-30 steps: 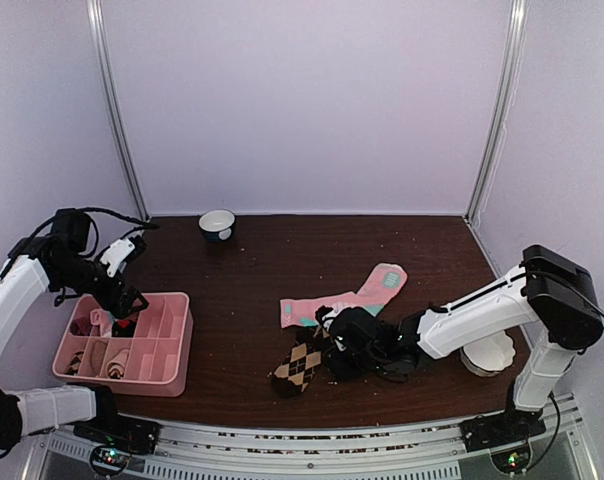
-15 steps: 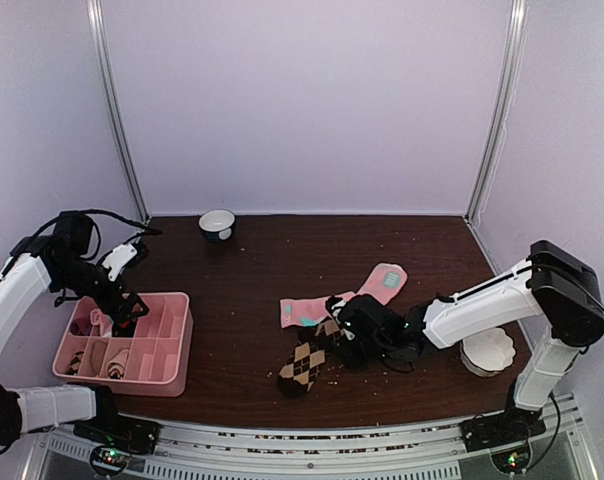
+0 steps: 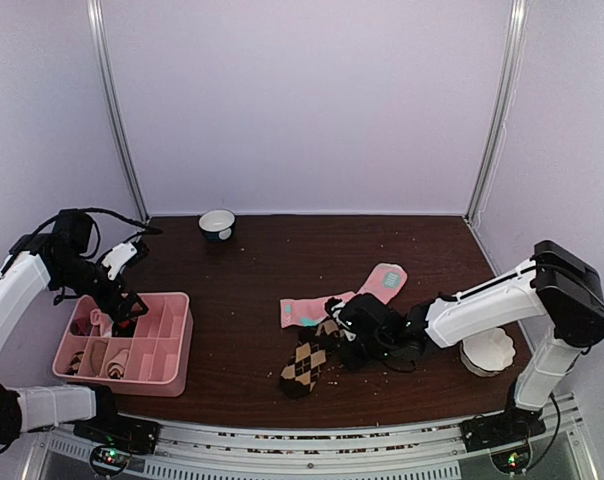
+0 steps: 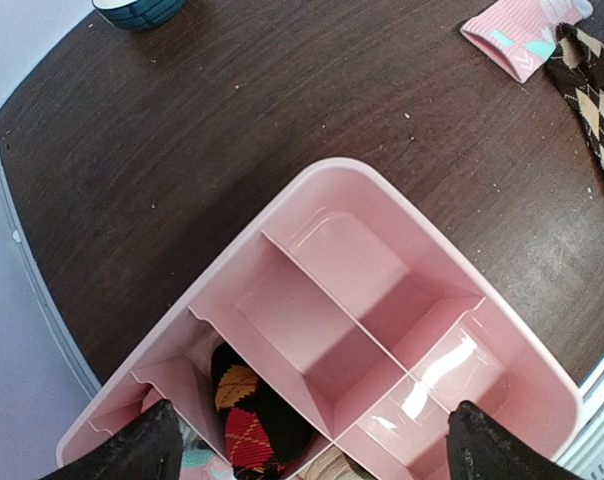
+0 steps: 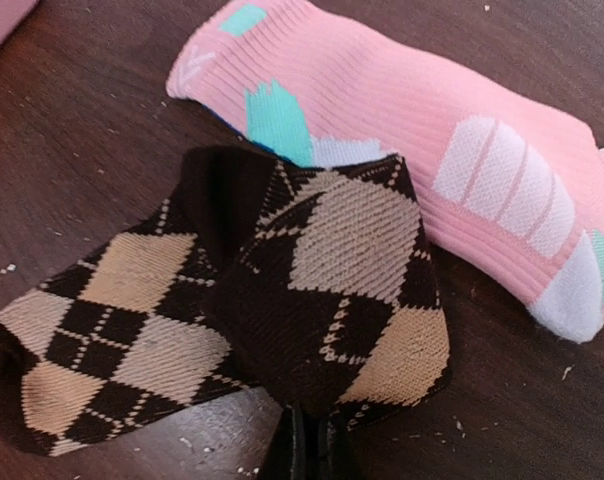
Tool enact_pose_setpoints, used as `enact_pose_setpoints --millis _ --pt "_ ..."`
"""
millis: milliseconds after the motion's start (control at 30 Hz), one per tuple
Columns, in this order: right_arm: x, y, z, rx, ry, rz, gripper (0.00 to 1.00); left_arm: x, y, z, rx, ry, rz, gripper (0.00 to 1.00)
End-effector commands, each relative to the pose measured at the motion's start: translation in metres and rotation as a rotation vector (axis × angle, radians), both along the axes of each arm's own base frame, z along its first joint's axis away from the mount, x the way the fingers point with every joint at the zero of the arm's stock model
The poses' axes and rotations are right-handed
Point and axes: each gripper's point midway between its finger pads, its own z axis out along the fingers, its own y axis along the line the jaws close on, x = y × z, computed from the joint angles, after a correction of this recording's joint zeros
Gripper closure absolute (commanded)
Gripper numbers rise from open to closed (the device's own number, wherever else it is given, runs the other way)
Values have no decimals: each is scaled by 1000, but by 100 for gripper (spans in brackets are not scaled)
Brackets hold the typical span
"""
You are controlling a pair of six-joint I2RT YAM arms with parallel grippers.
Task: Roll the socks
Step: Pick up the sock from the center of the board, then adjust the sock at the center of the board.
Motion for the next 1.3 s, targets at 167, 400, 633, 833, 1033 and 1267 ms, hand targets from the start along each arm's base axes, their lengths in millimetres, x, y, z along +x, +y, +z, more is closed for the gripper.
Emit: enact_pose_setpoints --millis 167,400,633,833,1033,1267 --pt "5 14 98 166 -99 33 100 9 -3 17 -18 -41 -7 6" --pt "17 22 188 271 -208 33 100 10 -4 19 -19 -44 -8 6" --pt "48 17 278 393 -279 -2 100 11 -2 20 -4 -46 6 4" --pt "84 8 303 332 -344 -44 100 14 -2 22 31 -47 18 2" --pt "71 34 262 280 -285 46 100 14 -8 30 12 -70 4 2" --pt "-36 83 120 328 9 210 100 5 -23 29 14 -52 -76 2"
